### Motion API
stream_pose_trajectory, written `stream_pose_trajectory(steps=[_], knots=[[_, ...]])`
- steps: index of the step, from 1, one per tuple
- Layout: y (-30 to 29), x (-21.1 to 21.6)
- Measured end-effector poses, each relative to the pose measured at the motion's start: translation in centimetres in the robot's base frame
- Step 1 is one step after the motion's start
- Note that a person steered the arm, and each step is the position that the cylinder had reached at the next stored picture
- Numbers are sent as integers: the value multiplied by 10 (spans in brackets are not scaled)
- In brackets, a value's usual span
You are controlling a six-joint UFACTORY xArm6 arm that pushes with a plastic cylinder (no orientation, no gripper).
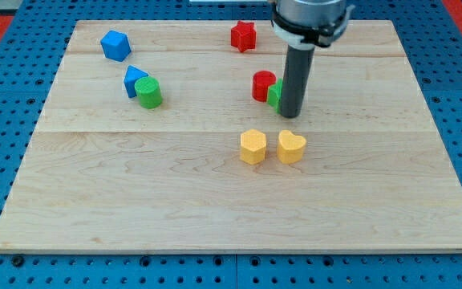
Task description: Separate the green star and red circle
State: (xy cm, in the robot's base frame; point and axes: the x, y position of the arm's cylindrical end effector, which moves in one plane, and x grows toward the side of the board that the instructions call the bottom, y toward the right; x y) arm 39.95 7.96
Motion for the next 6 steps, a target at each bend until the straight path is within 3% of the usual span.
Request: stream_pose_trajectory(steps=[1,3,4,6], knots=[[47,58],[-50,8],[-65,-2],[-1,-38]])
